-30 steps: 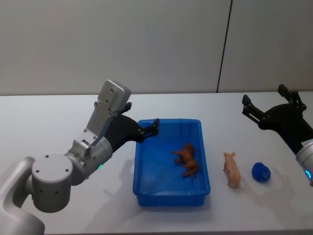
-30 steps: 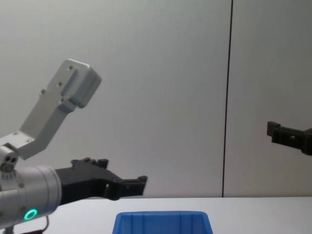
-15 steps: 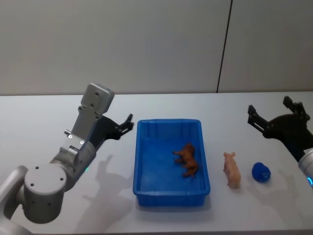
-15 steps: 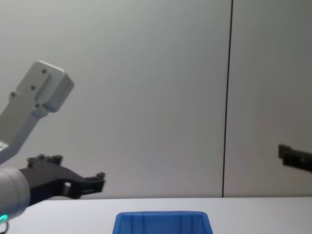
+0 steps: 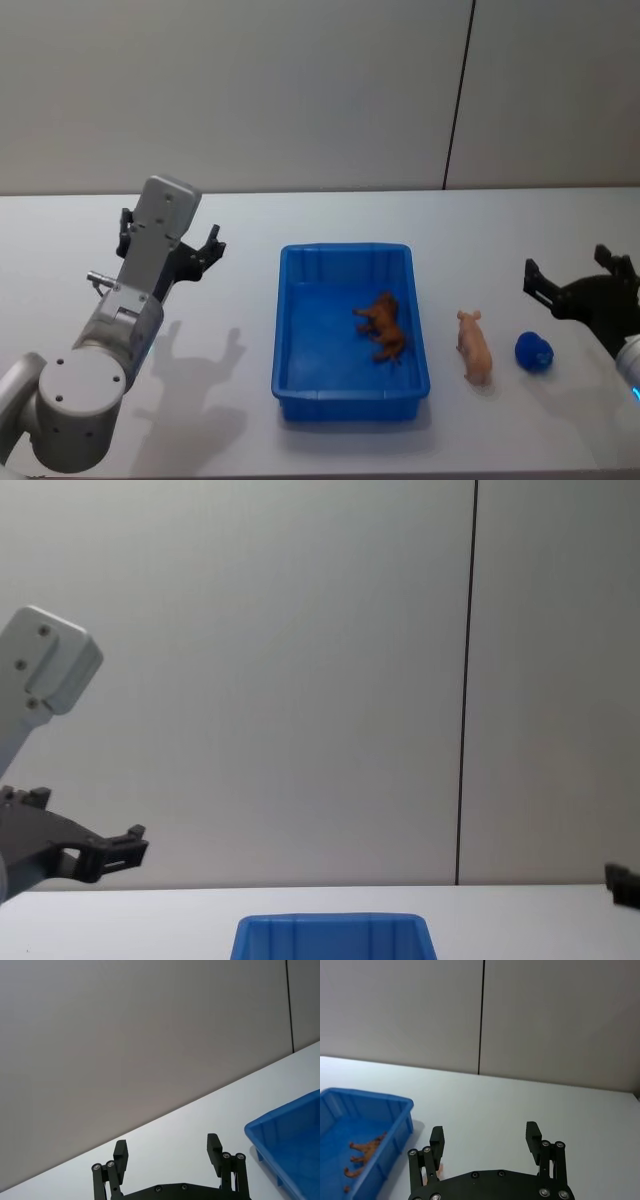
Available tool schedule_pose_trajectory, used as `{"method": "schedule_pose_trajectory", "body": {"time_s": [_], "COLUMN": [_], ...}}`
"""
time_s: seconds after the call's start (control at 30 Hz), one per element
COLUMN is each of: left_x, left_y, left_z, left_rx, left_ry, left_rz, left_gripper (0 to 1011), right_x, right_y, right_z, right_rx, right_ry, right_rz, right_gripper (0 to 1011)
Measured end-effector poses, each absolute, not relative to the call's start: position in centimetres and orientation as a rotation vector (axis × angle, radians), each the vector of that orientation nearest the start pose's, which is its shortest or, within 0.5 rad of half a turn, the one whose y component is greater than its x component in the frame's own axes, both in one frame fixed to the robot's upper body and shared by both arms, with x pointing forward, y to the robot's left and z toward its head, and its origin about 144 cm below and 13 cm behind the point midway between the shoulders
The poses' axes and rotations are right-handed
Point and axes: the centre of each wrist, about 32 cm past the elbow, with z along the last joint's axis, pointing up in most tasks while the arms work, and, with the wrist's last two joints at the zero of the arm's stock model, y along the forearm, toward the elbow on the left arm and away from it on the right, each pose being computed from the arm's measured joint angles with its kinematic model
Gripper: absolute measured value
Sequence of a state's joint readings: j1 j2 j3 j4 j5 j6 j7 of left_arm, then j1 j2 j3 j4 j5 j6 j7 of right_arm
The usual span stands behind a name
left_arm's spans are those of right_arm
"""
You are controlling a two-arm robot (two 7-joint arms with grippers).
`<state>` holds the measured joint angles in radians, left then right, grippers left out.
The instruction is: Pick up the two dolls from the table and place them into the box.
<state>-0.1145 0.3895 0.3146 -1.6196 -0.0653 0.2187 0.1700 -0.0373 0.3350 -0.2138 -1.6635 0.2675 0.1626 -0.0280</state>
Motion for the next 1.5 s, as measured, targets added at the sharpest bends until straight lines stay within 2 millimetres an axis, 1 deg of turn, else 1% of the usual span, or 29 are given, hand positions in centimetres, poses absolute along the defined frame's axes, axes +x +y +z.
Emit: {"method": "schedule_pose_trajectory", "body": {"time_s": [0.4, 0.77, 1.33, 1.4, 1.5], "left_x": [47.2, 47.1, 47.1, 47.1, 47.1], "left_y": [24.4, 24.5, 24.6, 24.6, 24.6], "left_z": [117.5, 117.4, 117.4, 117.4, 117.4], "left_rx": [0.372, 0.375, 0.376, 0.376, 0.377], "left_ry": [-0.239, -0.248, -0.254, -0.254, -0.254], "left_rz": [1.512, 1.532, 1.542, 1.543, 1.543], "left_gripper": [1001, 1001, 1001, 1001, 1001], "right_x": [44.9, 45.4, 45.5, 45.4, 45.4], "right_y": [-25.5, -25.8, -26.5, -26.5, -26.7], "right_z": [112.5, 110.4, 108.1, 107.9, 107.6], "right_rx": [-0.277, -0.322, -0.356, -0.357, -0.360], "right_ry": [0.126, 0.167, 0.239, 0.245, 0.255], "right_rz": [-1.365, -1.339, -1.311, -1.310, -1.308], "right_gripper": [1001, 1001, 1001, 994, 931]}}
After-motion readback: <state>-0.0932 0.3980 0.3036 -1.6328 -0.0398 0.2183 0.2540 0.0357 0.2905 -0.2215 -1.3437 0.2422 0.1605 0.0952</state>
